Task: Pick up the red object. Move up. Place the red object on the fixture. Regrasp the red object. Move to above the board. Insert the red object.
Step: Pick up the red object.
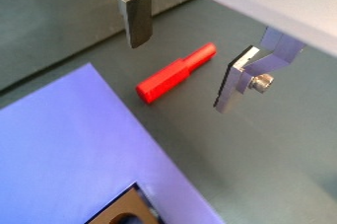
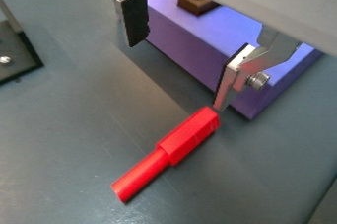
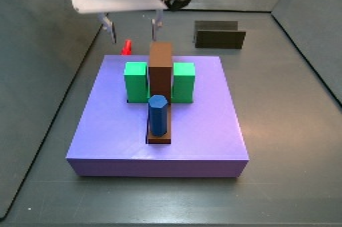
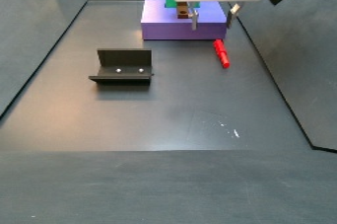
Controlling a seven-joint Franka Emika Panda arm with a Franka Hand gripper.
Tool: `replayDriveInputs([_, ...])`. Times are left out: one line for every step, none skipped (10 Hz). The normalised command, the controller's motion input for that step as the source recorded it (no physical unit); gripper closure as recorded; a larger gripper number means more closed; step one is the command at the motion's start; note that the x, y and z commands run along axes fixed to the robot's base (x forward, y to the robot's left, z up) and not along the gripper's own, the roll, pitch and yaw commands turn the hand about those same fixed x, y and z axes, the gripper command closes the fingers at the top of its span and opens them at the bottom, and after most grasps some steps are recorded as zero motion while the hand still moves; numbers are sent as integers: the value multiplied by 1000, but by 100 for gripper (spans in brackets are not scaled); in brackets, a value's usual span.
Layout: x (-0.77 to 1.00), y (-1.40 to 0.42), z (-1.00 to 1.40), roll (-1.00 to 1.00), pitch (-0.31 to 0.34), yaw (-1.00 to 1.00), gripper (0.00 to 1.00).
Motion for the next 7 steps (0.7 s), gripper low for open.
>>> replayDriveInputs([-149, 0, -669, 161, -231, -94, 0])
replayDriveInputs([-240, 0, -640, 193, -221, -60, 0])
replayDriveInputs([-271, 0, -554, 171, -177, -86, 0])
replayDriveInputs([-229, 0, -440, 133, -123, -83, 0])
replayDriveInputs([-174, 0, -403, 103, -106, -71, 0])
replayDriveInputs([-100, 0, -274, 27, -91, -20, 0])
replayDriveInputs([-6, 0, -123, 0, -54, 0, 0])
